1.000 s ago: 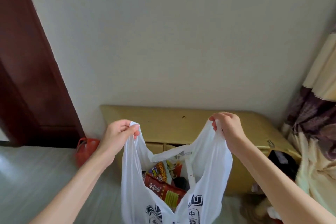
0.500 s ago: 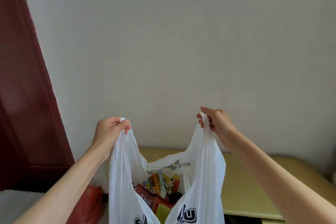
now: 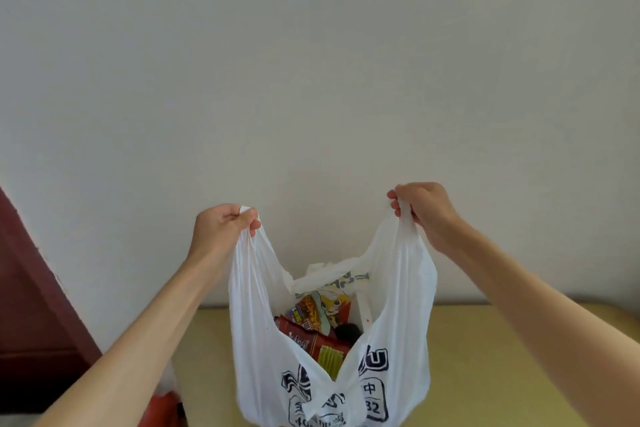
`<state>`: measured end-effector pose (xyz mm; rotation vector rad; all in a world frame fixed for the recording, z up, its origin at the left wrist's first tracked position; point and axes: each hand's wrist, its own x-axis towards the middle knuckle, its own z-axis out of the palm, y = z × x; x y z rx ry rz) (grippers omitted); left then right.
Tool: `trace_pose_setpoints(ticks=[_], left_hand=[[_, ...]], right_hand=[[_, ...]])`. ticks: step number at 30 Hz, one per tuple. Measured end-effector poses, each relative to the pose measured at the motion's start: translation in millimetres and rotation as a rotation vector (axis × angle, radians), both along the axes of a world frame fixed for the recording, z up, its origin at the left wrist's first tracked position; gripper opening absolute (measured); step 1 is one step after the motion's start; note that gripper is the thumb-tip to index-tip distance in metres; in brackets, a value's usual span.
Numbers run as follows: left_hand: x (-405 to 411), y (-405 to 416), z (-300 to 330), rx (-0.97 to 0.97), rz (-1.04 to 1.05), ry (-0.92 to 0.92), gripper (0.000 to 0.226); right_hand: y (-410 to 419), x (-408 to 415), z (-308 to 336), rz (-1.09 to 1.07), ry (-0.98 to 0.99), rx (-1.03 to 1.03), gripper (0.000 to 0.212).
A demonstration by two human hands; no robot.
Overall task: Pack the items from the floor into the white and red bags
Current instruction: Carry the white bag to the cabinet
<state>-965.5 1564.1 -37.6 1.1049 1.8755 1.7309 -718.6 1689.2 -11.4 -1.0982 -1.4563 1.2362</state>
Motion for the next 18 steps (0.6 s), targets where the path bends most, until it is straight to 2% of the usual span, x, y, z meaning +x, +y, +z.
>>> trace_pose_setpoints(ticks=[10, 18], left_hand=[[-54.0, 111.3, -23.6, -0.087, -0.066, -0.009, 0.02], [-58.3, 138.8, -44.3, -0.136, -0.129, -0.004, 0.01]], right_hand=[[97.7, -37.6, -41.5, -0.144, -0.082, -0.084, 0.025], [126.3, -31.1, -78.0, -0.115, -0.163, -0.139, 0.021]])
